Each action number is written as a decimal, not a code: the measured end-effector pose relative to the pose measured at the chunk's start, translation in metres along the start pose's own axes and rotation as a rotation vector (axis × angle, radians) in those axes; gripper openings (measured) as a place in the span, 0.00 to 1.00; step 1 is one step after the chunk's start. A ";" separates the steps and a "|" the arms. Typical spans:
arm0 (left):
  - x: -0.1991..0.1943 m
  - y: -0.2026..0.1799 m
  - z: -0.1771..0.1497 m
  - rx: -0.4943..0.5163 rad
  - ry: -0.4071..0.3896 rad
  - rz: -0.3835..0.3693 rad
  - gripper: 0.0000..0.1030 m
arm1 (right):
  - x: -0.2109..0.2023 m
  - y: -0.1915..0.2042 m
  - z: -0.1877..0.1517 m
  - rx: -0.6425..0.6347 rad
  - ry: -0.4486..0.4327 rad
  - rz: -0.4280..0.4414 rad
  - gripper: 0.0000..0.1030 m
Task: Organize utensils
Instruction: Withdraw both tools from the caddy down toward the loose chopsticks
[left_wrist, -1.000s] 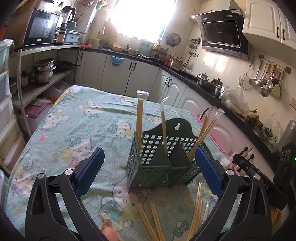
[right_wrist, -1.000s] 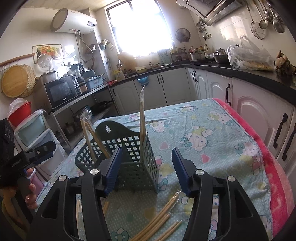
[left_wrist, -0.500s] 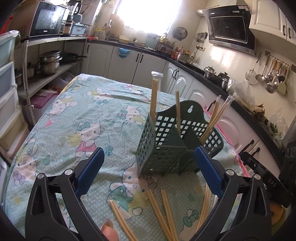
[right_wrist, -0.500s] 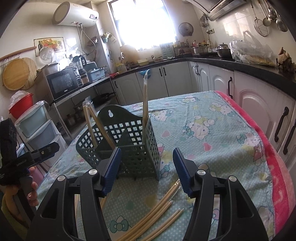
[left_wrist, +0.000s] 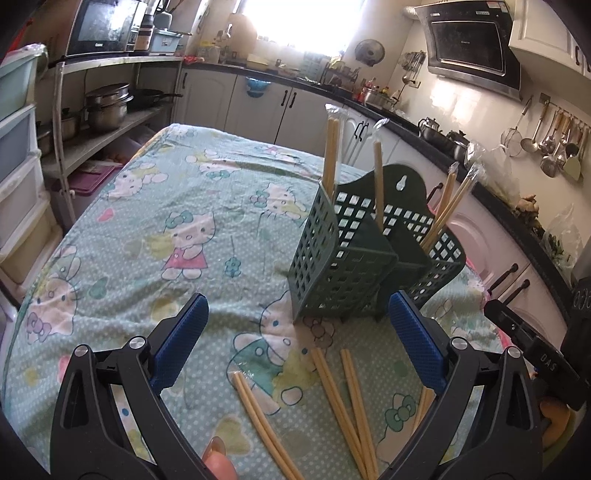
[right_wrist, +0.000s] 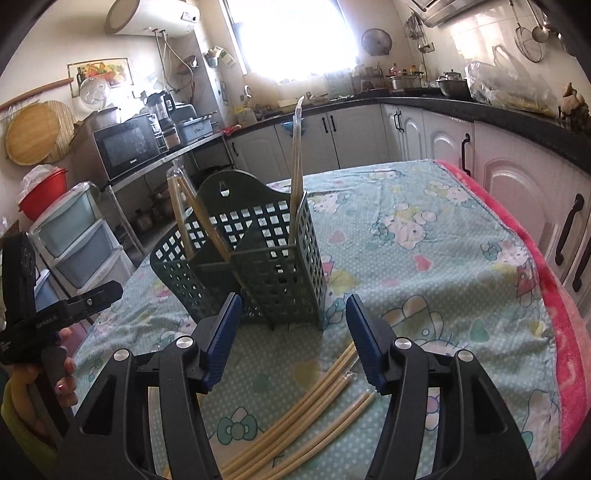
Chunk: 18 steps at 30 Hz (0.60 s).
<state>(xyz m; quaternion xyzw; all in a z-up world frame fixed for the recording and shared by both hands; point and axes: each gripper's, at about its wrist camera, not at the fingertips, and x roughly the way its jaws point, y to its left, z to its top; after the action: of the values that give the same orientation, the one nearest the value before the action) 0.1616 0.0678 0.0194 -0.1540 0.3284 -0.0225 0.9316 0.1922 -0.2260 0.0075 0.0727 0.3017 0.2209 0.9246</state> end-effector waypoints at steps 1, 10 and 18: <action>0.000 0.001 -0.001 -0.001 0.004 0.000 0.88 | 0.000 0.000 -0.001 0.000 0.003 0.000 0.55; 0.006 0.009 -0.014 -0.011 0.044 0.015 0.88 | 0.006 -0.001 -0.007 -0.002 0.033 0.001 0.57; 0.016 0.016 -0.028 -0.008 0.103 0.030 0.88 | 0.016 -0.002 -0.015 -0.004 0.073 -0.006 0.58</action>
<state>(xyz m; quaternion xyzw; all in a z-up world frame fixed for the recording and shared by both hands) 0.1555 0.0726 -0.0158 -0.1513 0.3785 -0.0154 0.9130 0.1950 -0.2204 -0.0134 0.0619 0.3350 0.2212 0.9138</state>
